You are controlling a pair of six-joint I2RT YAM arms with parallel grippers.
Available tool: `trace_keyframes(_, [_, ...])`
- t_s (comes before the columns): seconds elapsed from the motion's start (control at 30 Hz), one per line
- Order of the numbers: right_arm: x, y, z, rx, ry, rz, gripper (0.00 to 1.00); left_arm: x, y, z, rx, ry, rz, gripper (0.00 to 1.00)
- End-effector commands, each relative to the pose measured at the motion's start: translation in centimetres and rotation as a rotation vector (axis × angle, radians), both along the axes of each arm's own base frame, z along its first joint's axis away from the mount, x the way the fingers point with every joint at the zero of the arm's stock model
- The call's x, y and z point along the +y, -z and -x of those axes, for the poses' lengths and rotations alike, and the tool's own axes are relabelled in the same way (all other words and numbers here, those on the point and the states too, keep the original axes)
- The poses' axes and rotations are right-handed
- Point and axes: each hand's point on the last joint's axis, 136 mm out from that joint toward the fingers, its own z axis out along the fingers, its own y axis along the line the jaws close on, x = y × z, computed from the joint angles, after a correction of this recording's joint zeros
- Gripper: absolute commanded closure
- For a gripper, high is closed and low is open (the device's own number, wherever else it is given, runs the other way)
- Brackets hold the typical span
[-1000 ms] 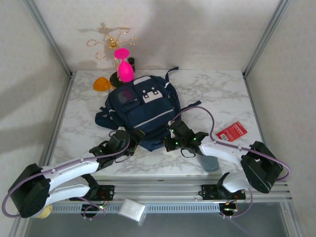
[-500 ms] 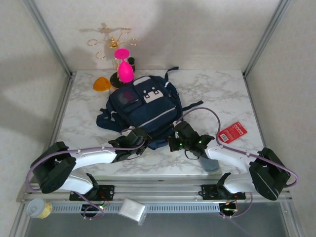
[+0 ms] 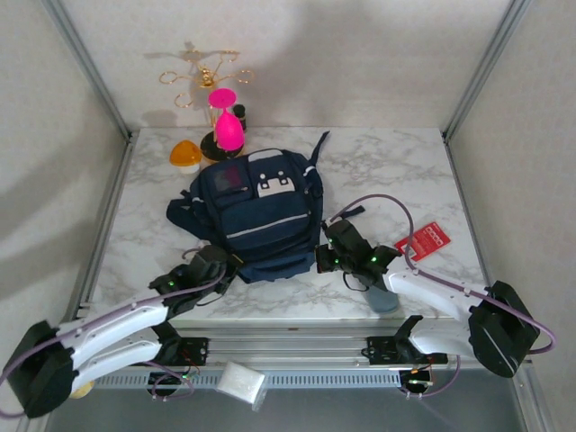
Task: Pack the student bag
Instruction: Zip the student bag at the center of the table.
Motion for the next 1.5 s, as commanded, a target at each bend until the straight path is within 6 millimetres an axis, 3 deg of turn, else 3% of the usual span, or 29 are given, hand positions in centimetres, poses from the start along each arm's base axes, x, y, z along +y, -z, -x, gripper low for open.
trace_keyframes(0.0, [-3.3, 1.1, -1.7, -0.028, 0.114, 0.128, 1.0, 8.0, 2.2, 0.9, 0.051, -0.157, -0.285, 1.0])
trace_keyframes(0.13, [-2.1, 1.1, -2.2, -0.037, 0.065, 0.126, 1.0, 11.8, 2.4, 0.4, 0.116, -0.193, -0.404, 1.0])
trace_keyframes(0.3, [2.0, 0.0, -1.1, -0.069, -0.119, 0.045, 1.0, 13.8, 0.7, -0.9, 0.124, -0.222, -0.48, 0.98])
trace_keyframes(0.4, [3.7, 0.3, -0.7, -0.051, -0.188, 0.031, 1.0, 13.6, -1.0, -1.6, 0.087, -0.213, -0.479, 0.77])
trace_keyframes(0.5, [3.7, 0.3, -0.9, -0.061, -0.185, 0.025, 1.0, 12.9, -2.0, -1.6, 0.071, -0.187, -0.452, 0.58])
trace_keyframes(0.63, [4.1, 0.2, -0.3, -0.073, -0.235, 0.001, 1.0, 11.4, -4.4, -1.3, 0.014, -0.137, -0.434, 0.49])
trace_keyframes(0.77, [4.2, 1.0, 0.1, -0.05, -0.249, -0.008, 1.0, 5.5, -5.7, -2.0, -0.071, 0.05, -0.329, 0.49])
trace_keyframes(1.0, [3.8, 1.7, 0.4, -0.014, -0.241, -0.065, 1.0, -6.0, -8.9, -2.4, -0.255, 0.497, -0.479, 0.43])
trace_keyframes(1.17, [3.8, 1.7, 0.5, -0.018, -0.257, -0.098, 1.0, -12.8, -8.2, -1.5, -0.347, 0.826, -0.596, 0.37])
trace_keyframes(1.27, [3.6, 1.8, 0.2, -0.012, -0.247, -0.128, 1.0, -14.6, -5.9, -1.2, -0.341, 0.958, -0.683, 0.32])
trace_keyframes(1.47, [3.2, 1.6, -0.2, -0.018, -0.226, -0.137, 1.0, -15.2, -2.4, -2.0, -0.289, 1.047, -0.82, 0.31])
